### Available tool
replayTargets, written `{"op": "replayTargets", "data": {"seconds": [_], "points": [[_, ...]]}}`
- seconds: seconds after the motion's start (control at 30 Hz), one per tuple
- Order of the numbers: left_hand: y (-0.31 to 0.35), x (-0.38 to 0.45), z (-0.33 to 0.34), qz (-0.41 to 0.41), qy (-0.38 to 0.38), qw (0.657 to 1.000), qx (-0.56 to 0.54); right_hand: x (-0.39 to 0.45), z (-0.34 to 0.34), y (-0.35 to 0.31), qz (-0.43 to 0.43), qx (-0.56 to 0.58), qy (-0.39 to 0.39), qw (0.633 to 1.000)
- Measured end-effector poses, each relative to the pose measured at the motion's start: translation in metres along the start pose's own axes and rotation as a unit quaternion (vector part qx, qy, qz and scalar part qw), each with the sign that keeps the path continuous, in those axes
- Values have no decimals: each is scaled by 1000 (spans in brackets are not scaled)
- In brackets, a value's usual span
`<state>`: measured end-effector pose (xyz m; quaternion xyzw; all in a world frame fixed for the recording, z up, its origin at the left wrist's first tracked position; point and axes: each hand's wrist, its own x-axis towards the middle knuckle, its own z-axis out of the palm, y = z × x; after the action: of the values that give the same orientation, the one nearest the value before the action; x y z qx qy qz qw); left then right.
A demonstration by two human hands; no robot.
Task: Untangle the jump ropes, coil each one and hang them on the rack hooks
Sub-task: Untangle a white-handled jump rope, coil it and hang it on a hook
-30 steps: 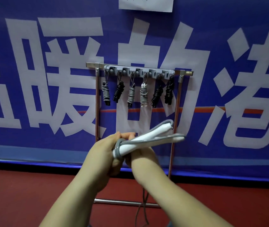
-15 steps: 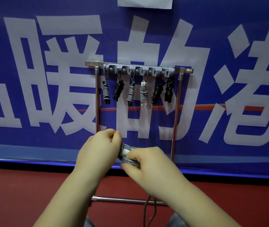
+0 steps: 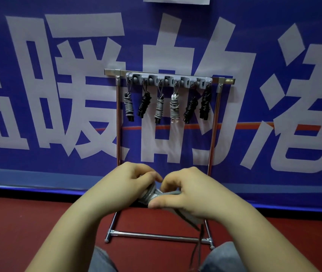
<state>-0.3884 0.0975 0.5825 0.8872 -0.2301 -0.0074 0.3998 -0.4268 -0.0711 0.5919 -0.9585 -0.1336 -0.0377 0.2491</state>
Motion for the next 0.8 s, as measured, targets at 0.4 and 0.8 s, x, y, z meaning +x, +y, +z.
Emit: {"op": "replayTargets", "data": {"seconds": [0.4,0.8], "points": [[10,-10,4,2,-53,926,-373,2,2,-4,-12,350,-54,935],[4,9,31,-11,277,917,-287,8,74,-12,35,323,137,936]]}}
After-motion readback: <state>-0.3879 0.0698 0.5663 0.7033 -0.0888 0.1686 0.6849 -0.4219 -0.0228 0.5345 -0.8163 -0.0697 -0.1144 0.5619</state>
